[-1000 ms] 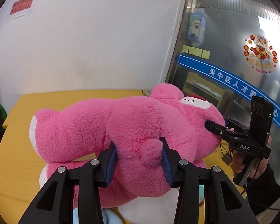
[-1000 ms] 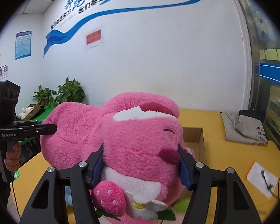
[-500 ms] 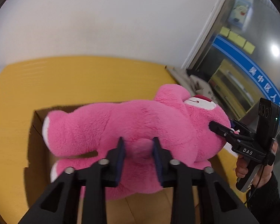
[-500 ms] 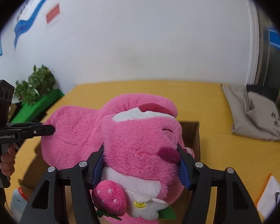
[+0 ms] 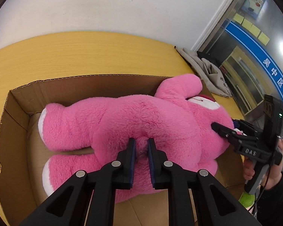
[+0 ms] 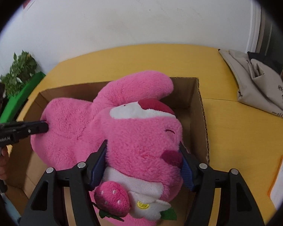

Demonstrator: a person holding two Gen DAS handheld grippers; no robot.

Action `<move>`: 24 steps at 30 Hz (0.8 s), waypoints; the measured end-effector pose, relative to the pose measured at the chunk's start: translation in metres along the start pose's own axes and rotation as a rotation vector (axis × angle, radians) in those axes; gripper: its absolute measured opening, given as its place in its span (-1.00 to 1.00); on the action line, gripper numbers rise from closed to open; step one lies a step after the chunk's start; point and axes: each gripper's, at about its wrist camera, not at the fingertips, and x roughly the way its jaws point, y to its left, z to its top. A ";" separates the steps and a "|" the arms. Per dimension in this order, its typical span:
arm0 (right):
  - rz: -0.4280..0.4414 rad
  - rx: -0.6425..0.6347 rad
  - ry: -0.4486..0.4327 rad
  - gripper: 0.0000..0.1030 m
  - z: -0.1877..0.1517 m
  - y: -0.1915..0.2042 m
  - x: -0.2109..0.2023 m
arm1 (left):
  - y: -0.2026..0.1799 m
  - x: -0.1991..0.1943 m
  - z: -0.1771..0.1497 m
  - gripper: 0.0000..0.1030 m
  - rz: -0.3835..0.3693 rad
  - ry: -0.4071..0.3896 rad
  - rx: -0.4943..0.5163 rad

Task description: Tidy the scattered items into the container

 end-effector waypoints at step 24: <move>-0.110 0.012 -0.369 0.99 -0.121 0.070 -0.226 | -0.081 -0.263 -0.185 1.00 0.307 -0.481 0.084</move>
